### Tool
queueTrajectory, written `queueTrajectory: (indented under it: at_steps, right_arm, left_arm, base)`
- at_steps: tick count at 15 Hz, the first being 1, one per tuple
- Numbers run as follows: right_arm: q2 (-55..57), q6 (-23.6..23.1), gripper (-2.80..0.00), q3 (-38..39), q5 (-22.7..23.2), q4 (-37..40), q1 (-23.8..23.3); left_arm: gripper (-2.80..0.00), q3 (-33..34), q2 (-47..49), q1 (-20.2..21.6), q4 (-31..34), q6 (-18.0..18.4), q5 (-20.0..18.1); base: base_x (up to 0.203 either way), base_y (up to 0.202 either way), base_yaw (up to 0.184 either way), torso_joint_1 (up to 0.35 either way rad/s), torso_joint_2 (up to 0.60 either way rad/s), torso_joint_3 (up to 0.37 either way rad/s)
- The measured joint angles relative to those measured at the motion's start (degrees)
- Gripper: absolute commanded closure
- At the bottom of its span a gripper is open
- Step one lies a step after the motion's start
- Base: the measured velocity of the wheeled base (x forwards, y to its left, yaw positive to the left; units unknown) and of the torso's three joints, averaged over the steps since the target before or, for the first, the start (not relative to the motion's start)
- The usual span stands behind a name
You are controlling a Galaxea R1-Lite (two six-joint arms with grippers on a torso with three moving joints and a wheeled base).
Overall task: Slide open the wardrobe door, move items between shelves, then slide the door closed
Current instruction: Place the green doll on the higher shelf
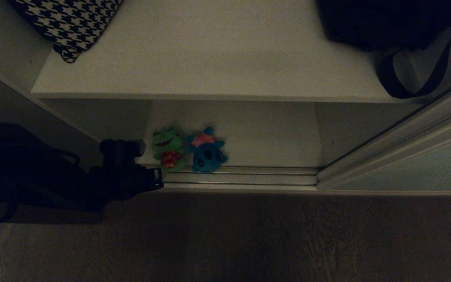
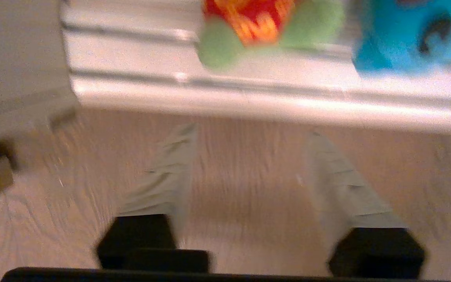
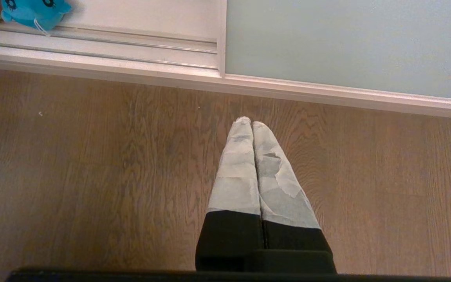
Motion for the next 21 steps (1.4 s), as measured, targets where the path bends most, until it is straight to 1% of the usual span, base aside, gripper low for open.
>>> queueTrajectory:
  at_steps: [2, 7, 10, 11, 14, 19, 21]
  right_arm:
    - [0.0, 0.0, 0.0, 0.0, 0.0, 0.0, 0.0]
    - [0.0, 0.0, 0.0, 0.0, 0.0, 0.0, 0.0]
    - [0.0, 0.0, 0.0, 0.0, 0.0, 0.0, 0.0]
    - [0.0, 0.0, 0.0, 0.0, 0.0, 0.0, 0.0]
    - [0.0, 0.0, 0.0, 0.0, 0.0, 0.0, 0.0]
    - [0.0, 0.0, 0.0, 0.0, 0.0, 0.0, 0.0]
    - [0.0, 0.0, 0.0, 0.0, 0.0, 0.0, 0.0]
  left_arm:
    - [-2.8, -2.6, 2.2, 0.0, -1.1, -0.3, 1.0]
    - [-2.8, -10.9, 9.0, -0.1, -1.2, -1.4, 2.5]
    - [-2.8, -17.3, 13.7, -0.2, -1.1, -1.7, 3.3]
    - [-2.8, -19.6, 15.3, -0.2, -1.2, -2.5, 3.6]
    - [-2.8, -25.1, 18.9, -0.5, -1.1, -6.3, 3.6]
    - [-2.8, -29.9, 23.5, -2.0, -1.6, -7.2, 3.7]
    - [-2.8, -32.1, 24.6, -2.3, -3.4, -7.9, 3.8]
  base:
    - [0.0, 0.0, 0.0, 0.0, 0.0, 0.0]
    - [0.0, 0.0, 0.0, 0.0, 0.0, 0.0]
    - [0.0, 0.0, 0.0, 0.0, 0.0, 0.0]
    - [0.0, 0.0, 0.0, 0.0, 0.0, 0.0]
    - [0.0, 0.0, 0.0, 0.0, 0.0, 0.0]
    - [0.0, 0.0, 0.0, 0.0, 0.0, 0.0]
    - [0.0, 0.0, 0.0, 0.0, 0.0, 0.0]
